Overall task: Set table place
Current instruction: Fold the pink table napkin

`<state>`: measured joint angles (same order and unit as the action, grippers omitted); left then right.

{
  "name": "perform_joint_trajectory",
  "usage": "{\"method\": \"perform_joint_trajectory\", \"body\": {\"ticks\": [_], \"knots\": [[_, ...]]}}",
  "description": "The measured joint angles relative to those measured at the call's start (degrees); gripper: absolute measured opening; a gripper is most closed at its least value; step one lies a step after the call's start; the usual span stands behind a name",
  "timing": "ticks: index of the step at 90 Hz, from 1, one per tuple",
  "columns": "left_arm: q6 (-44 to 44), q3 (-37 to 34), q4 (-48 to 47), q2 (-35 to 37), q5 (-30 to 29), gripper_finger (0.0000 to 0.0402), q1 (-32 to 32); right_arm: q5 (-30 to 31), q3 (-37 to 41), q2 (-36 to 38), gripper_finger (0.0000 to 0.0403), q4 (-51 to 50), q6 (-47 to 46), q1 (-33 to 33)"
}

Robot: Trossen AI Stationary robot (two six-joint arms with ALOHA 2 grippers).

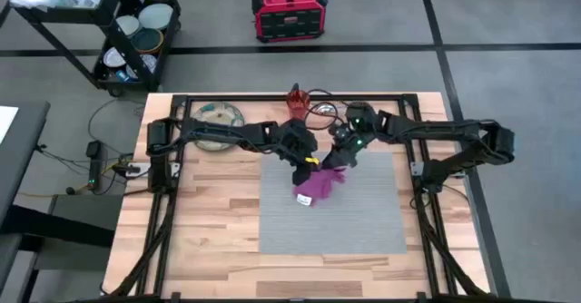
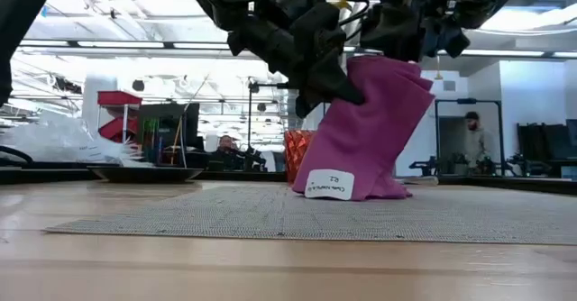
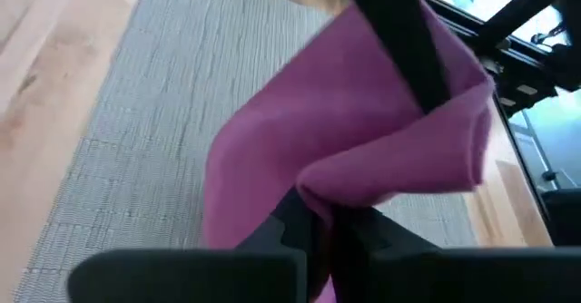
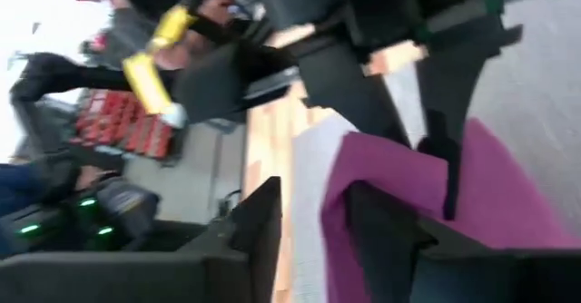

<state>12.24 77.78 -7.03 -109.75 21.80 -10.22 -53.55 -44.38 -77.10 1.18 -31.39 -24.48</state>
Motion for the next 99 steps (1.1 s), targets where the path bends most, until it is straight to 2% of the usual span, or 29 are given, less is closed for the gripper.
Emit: {"method": "perform_joint_trajectory", "body": {"ticks": [15,27,35,41,53,59,68,87,99], "knots": [[4.20,-0.04,-0.01,0.00,0.03,0.0000,0.13,-11.54,-0.04,0.32,0.0173,-0.56,-2.55,-4.68],[6.48,-0.01,0.31,-0.01,0.24,0.0000,0.13,-11.51,-0.07,3.39,0.0179,-2.26,-1.56,-6.23],[7.50,0.04,0.33,-0.02,0.26,0.0000,0.13,-7.41,-0.07,6.60,0.0175,-5.96,1.36,-7.55],[8.09,0.04,0.39,0.00,0.26,0.0000,0.13,-1.16,-0.45,9.47,0.0170,-11.99,5.03,-8.50],[8.67,0.07,4.24,-0.02,0.44,0.0000,0.13,21.79,-4.44,13.70,0.0160,-33.01,20.54,-7.74],[8.56,0.07,7.06,-0.02,1.47,0.0000,-0.08,28.73,-5.18,14.57,0.0157,-36.96,25.30,-6.11],[7.31,0.14,9.45,0.00,3.79,0.0000,-0.67,29.99,-4.80,15.08,0.0152,-36.93,24.95,-4.42],[4.28,0.15,8.03,0.97,10.98,0.0000,-1.37,29.69,-3.76,14.96,0.0132,-36.38,21.01,-3.50],[2.00,0.20,5.36,1.90,12.22,0.0000,-1.38,29.63,-3.76,18.32,0.0121,-38.57,20.20,-2.85]]}}
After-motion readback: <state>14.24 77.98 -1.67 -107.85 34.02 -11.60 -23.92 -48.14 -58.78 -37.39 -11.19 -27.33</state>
